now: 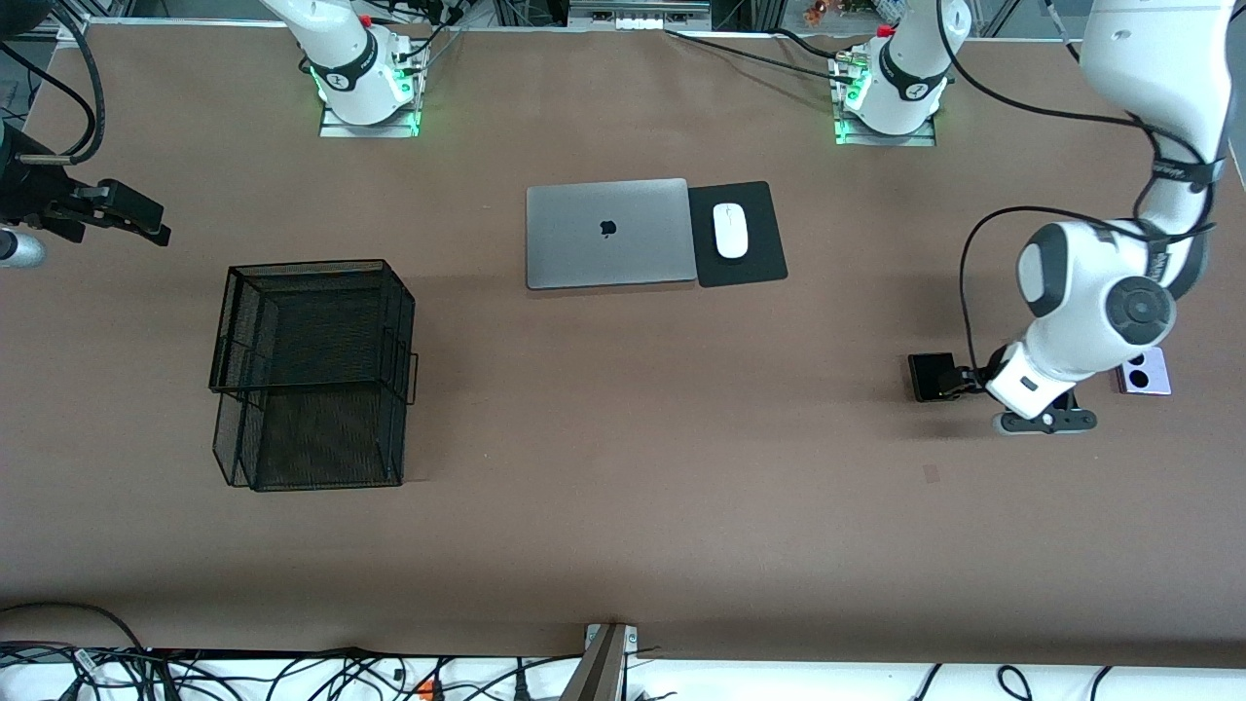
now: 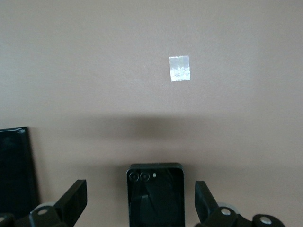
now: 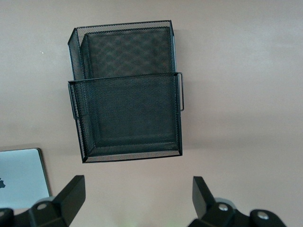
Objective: Place phones with both arms
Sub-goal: 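Reach the left gripper to the small black flip phone and grasp it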
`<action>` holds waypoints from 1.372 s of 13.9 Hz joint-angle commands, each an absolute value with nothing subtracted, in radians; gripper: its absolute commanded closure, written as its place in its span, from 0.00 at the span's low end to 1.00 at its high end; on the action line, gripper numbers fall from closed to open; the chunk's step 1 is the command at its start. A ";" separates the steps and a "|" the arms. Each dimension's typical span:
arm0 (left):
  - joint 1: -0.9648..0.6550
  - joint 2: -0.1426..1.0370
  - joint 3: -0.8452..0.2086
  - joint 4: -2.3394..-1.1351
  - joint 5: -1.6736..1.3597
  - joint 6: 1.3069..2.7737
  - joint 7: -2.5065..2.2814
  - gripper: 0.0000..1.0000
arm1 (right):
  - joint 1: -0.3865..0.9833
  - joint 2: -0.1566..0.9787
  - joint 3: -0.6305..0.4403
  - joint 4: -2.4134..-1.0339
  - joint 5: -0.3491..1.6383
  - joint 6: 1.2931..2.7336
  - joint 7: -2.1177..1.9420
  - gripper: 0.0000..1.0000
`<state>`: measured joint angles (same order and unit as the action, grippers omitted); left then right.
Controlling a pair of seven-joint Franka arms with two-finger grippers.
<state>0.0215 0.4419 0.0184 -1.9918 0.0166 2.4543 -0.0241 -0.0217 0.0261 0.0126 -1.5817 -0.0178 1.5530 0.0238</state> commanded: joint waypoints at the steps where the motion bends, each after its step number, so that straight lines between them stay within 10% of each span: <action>1: 0.021 0.449 0.014 -2.088 0.002 2.589 -0.005 0.00 | -0.020 0.017 0.008 -1.577 -0.006 1.548 0.017 0.00; 17: 0.025 0.505 -0.005 -2.148 0.000 2.649 -0.015 0.00 | -0.018 0.017 0.008 -1.577 -0.006 1.548 0.017 0.00; 19: 0.025 0.505 -0.005 -2.146 -0.002 2.649 -0.018 0.24 | -0.020 0.017 0.008 -1.575 -0.008 1.548 0.017 0.00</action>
